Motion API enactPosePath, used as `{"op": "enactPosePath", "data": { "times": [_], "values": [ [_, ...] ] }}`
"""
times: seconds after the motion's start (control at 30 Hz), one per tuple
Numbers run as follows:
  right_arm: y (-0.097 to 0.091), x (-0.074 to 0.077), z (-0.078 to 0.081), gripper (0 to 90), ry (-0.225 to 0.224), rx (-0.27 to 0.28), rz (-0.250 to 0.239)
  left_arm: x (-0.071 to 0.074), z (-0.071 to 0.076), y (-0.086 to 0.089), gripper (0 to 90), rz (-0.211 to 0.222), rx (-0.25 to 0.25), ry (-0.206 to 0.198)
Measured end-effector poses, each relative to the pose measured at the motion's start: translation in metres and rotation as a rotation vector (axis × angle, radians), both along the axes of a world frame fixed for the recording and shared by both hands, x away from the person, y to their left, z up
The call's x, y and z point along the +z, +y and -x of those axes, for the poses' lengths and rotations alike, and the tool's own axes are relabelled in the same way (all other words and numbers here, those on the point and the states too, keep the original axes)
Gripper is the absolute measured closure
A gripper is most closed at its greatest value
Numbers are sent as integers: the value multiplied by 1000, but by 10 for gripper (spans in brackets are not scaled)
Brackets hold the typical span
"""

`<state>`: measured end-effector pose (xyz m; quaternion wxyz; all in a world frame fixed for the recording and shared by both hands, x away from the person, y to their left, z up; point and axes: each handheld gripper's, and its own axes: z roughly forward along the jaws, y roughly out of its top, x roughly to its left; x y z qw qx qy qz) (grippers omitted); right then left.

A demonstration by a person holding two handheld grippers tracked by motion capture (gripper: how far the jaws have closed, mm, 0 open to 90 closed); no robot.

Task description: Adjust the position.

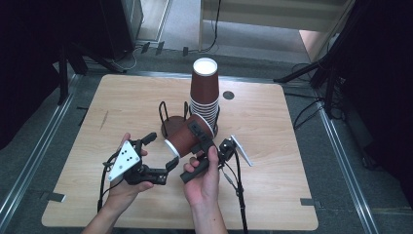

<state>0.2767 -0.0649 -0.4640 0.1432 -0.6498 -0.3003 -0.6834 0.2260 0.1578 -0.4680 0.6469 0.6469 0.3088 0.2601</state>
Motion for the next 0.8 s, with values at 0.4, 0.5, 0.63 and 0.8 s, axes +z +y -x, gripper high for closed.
{"op": "enactPosePath", "data": {
  "times": [0.4,0.5,0.63,0.8],
  "values": [
    [-4,7,1,98,-97,-49,142,-2,-1,2,0,-1,8,14],
    [-4,6,1,99,-121,-49,165,-4,-2,1,0,-5,9,19],
    [-6,6,1,99,-147,-56,213,-8,-4,3,0,-15,18,27],
    [-10,5,1,99,-175,-79,281,-15,-7,8,0,-21,40,45]
  ]
}}
